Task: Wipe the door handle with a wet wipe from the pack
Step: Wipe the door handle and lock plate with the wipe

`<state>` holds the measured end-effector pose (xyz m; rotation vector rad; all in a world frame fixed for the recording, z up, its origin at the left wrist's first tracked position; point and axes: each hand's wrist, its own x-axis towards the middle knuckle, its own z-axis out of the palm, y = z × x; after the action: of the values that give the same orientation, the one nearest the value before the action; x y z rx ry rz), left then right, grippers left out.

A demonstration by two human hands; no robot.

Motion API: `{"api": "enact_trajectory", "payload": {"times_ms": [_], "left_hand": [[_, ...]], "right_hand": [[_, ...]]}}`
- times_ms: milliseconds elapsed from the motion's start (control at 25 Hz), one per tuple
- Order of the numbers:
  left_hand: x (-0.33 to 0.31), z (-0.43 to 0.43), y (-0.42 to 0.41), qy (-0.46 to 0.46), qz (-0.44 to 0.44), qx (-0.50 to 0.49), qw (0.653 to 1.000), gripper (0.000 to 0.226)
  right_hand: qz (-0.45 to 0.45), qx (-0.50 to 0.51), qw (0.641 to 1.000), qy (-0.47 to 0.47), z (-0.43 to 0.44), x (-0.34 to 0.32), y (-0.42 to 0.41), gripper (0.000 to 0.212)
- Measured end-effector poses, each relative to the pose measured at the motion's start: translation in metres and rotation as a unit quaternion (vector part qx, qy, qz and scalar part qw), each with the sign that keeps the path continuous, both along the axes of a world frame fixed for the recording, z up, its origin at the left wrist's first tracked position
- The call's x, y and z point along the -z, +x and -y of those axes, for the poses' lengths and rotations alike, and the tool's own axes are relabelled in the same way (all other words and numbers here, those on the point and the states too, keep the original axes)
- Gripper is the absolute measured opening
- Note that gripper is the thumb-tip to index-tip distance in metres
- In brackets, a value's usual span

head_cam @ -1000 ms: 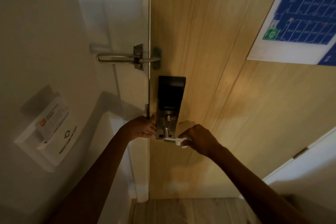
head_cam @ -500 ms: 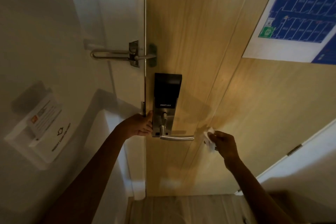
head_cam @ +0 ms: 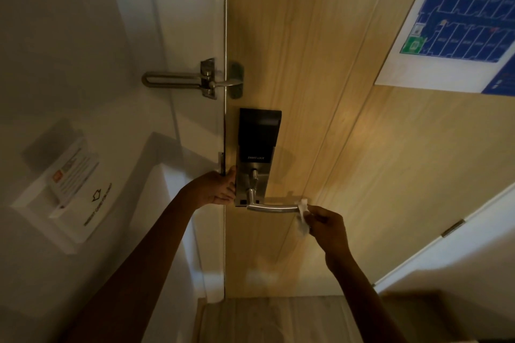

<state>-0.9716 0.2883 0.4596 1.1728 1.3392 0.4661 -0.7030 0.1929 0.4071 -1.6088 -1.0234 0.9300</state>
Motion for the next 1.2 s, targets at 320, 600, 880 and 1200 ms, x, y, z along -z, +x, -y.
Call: {"api": "enact_trajectory", "payload": {"times_ms": [320,600,880,1200], "left_hand": [[0.0,0.0,0.0,0.001,0.0,-0.004,1.0,0.071],[-0.001,0.002,0.0,0.004,-0.005,-0.003,1.0,0.072],[-0.002,0.001,0.002,0.0,-0.006,-0.006,1.0,0.072],[-0.004,0.003,0.001,-0.003,0.008,-0.018,1.0,0.07]], "right_hand": [[-0.083,-0.001,0.997,0.004,0.01,-0.006,-0.006,0.021],[-0.073,0.01,0.997,0.001,0.006,-0.01,-0.01,0.014],[-0.091,0.031,0.988,0.121,-0.017,-0.035,-0.034,0.028],[0.334,-0.129,0.903,0.236,-0.028,-0.012,-0.056,0.019]]}}
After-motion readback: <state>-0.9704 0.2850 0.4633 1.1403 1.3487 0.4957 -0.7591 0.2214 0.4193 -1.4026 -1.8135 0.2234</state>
